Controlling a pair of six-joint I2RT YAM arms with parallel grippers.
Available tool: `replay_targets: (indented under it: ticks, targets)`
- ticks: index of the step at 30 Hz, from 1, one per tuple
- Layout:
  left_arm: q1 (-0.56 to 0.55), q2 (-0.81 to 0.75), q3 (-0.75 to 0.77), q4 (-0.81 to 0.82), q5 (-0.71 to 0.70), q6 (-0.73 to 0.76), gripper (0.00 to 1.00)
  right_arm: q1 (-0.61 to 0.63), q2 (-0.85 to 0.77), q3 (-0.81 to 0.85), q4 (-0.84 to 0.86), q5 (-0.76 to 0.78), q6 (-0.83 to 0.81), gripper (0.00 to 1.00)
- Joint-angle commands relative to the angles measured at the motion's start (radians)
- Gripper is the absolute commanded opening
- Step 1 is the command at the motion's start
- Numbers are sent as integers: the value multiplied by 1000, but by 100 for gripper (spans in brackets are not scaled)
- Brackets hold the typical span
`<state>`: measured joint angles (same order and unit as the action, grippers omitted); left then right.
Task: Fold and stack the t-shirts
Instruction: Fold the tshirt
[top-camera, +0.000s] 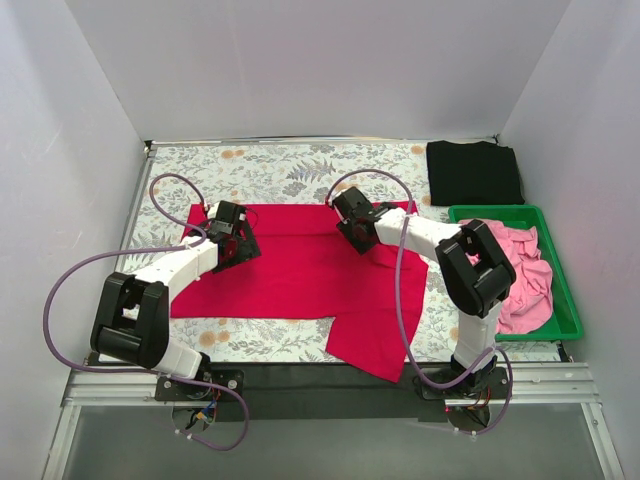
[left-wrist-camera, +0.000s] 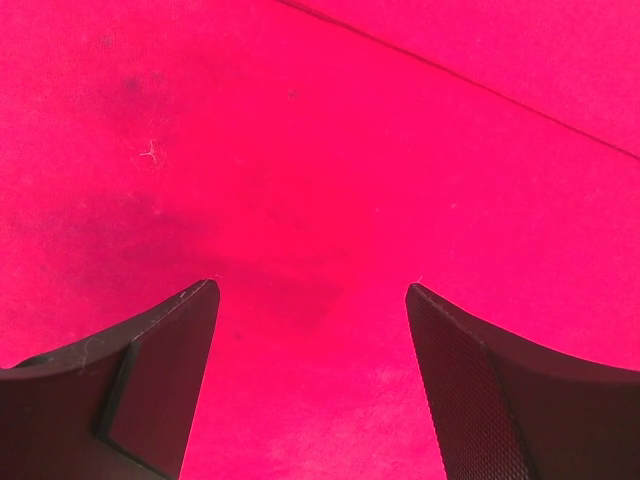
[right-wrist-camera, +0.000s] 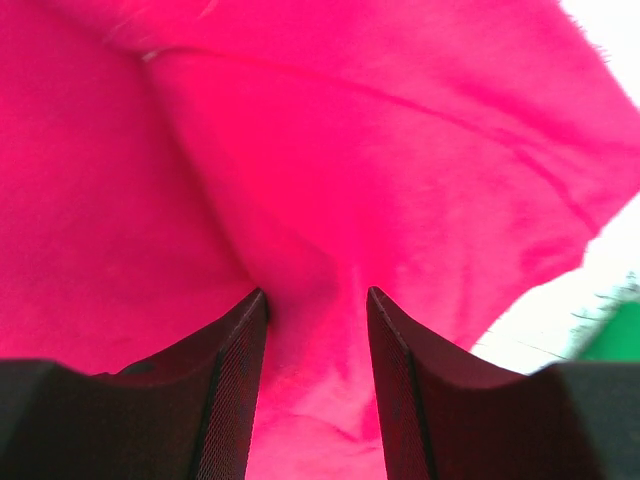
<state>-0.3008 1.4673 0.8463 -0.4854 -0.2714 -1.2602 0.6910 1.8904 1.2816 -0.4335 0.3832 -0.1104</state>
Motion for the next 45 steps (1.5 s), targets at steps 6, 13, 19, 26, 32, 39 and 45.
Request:
replay_targets:
  ticks: [6,13,19,26,32,39,45]
  targets:
    - [-6,-13,19,11,-5,22,69,-65,9,91,-1,106,-31,43]
    - [-6,-1,23,11,6,39,69,-157,85,162,2,21,-28,42]
    - [-6,7,28,11,18,38,69,-183,101,205,-5,-38,-26,41]
    - [-6,10,33,11,20,22,69,-162,-77,96,44,-211,-61,38]
    - [-8,10,39,11,29,19,69,-119,-88,39,64,-320,-121,38]
    - [-8,-7,42,2,20,33,68,-100,-19,61,62,-365,-147,28]
    - [-8,-19,33,-4,15,33,68,-94,22,53,61,-334,-152,28]
